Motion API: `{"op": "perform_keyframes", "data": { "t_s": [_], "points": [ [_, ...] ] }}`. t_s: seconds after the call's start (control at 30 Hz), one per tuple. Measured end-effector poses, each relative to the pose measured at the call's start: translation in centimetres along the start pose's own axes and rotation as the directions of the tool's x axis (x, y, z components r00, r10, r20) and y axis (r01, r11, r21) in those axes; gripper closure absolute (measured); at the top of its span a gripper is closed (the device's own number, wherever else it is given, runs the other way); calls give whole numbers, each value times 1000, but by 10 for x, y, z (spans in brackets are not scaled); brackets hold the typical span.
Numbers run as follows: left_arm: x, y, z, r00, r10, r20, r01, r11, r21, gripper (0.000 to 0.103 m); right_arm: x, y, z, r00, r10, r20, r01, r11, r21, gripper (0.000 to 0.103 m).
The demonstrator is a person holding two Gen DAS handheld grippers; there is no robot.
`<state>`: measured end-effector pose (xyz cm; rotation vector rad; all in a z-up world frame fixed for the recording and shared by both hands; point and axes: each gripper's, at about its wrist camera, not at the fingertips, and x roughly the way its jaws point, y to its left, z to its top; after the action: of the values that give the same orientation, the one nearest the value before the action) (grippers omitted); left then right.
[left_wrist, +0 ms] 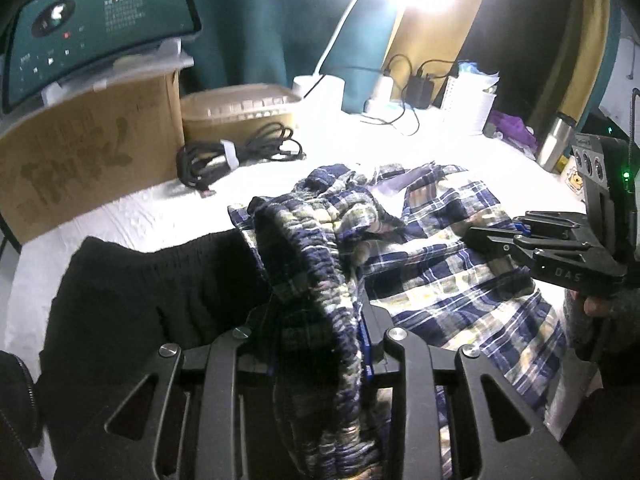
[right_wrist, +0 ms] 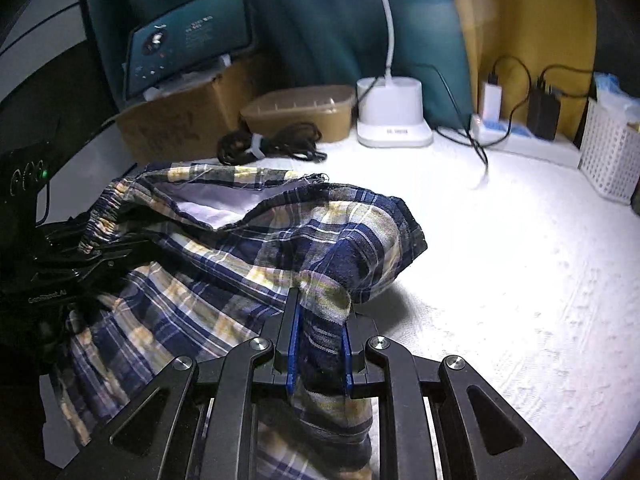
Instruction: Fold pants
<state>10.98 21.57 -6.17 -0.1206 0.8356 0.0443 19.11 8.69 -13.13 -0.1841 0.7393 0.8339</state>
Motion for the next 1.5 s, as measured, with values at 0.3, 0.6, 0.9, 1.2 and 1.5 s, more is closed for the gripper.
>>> {"op": "perform_keyframes", "data": {
  "t_s": [0.3, 0.6, 0.9, 1.2, 1.5],
  "points": [
    [9, 13, -2, 999, -17, -46, 15, 999, -32, 65, 14, -26, -2, 1000, 6, -29, -4, 997, 83, 75],
    [-2, 12, 6, 1000, 22, -17, -23, 999, -43, 63, 2, -46, -2, 1000, -22, -15, 24, 992, 122, 70],
    [-5, 17, 20, 996, 91, -10, -92, 995, -29, 63, -6, -74, -2, 994, -111, -22, 113, 980, 162, 69],
    [-29, 10, 36, 995, 65, 77, -64, 998, -19, 37, -11, -85, 7, 995, -103, 6, 100, 980, 169, 69],
    [2, 21, 41, 995, 97, 18, -96, 995, -25, 33, -2, -68, 21, 998, -68, 8, 67, 989, 129, 67]
  ]
}}
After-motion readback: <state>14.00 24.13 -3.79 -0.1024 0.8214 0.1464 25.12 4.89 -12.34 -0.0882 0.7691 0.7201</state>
